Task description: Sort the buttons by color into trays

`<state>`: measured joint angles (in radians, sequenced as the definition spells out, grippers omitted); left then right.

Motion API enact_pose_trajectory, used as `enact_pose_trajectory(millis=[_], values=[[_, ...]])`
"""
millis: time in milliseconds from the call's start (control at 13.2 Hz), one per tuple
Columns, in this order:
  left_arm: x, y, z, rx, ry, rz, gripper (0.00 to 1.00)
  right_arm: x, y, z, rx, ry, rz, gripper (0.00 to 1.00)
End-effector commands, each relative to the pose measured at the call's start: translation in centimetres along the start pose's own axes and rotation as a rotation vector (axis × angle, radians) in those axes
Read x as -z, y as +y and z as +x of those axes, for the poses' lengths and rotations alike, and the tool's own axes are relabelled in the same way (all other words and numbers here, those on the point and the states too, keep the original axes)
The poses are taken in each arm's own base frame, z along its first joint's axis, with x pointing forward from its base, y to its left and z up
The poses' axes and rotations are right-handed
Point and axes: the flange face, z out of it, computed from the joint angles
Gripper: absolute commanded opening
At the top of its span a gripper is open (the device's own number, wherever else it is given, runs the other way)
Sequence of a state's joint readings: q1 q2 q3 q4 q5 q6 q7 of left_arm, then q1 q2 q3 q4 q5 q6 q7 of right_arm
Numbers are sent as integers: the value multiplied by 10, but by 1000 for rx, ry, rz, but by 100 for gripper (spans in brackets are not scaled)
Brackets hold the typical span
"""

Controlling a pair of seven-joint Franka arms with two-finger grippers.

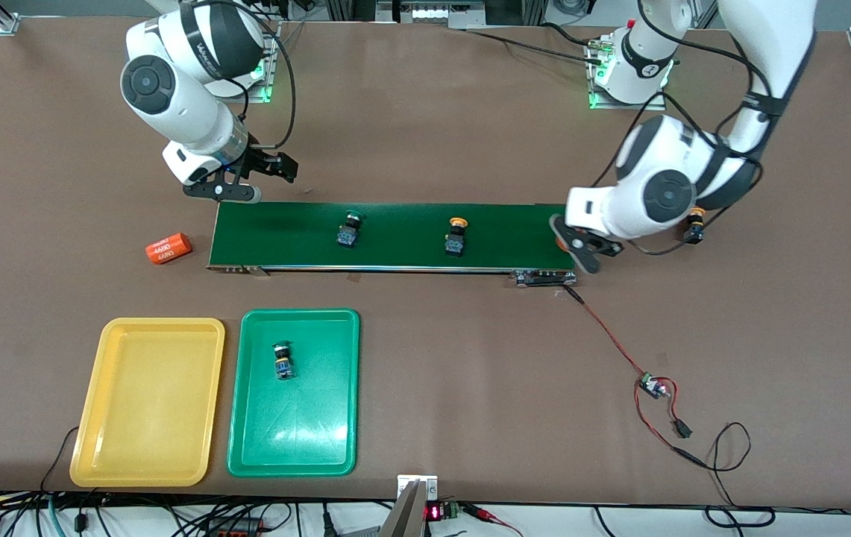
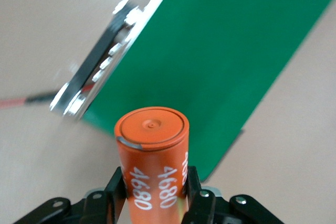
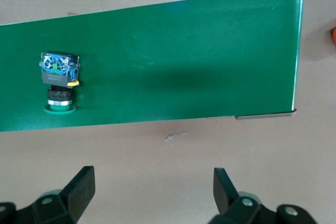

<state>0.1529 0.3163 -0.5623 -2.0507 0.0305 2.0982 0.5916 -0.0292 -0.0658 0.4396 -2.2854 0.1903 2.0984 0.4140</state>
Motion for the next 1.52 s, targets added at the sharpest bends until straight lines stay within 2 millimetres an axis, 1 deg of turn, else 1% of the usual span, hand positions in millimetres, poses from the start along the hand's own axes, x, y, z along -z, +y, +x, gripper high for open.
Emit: enact_pose_trajectory(millis=[0, 76, 152, 227, 303, 379, 531, 607, 682, 834, 910, 986, 1062, 1213, 1289, 1365, 1441], values=[[8, 15, 17, -143, 11, 6, 0, 13, 19, 21, -22, 21, -4, 100], [3, 24, 23, -170, 2, 4, 0, 14, 26, 26, -38, 22, -1, 100], [0, 37, 31, -199, -7, 5, 0, 14, 30, 29, -44, 20, 2, 100], [-2, 48, 38, -221, -13, 8, 0, 11, 28, 28, -43, 14, 1, 100], [-3, 53, 41, -230, -11, 12, 0, 9, 20, 26, -42, 18, 2, 100], [-5, 51, 42, -246, -14, 34, 0, 4, 16, 26, -37, 9, 2, 100], [-14, 57, 47, -329, -64, 110, 0, -6, 12, 27, -104, -5, 4, 100], [-17, 57, 47, -341, -76, 118, 0, -9, 7, 26, -133, -11, 2, 100], [-16, 55, 48, -354, -85, 134, 0, -16, 4, 24, -127, -22, -10, 100], [-21, 53, 47, -405, -130, 186, 0, -26, 0, 23, -55, 4, -104, 100], [-23, 54, 47, -416, -141, 195, 0, -28, 0, 23, -46, 11, -124, 100], [-26, 59, 50, -428, -145, 195, 0, -28, -1, 24, -45, 16, -128, 100], [-28, 63, 53, -438, -147, 193, 0, -25, -4, 30, -35, 42, -124, 100], [-38, 74, 58, -479, -167, 208, 1, -15, -15, 48, -20, 105, -83, 100], [-40, 75, 58, -493, -172, 221, 5, -14, -19, 55, -23, 115, -61, 100], [-41, 75, 58, -493, -172, 220, 11, -17, -21, 59, -38, 121, -48, 100], [-46, 75, 59, -492, -174, 212, 27, -22, -21, 62, -55, 124, -42, 100]])
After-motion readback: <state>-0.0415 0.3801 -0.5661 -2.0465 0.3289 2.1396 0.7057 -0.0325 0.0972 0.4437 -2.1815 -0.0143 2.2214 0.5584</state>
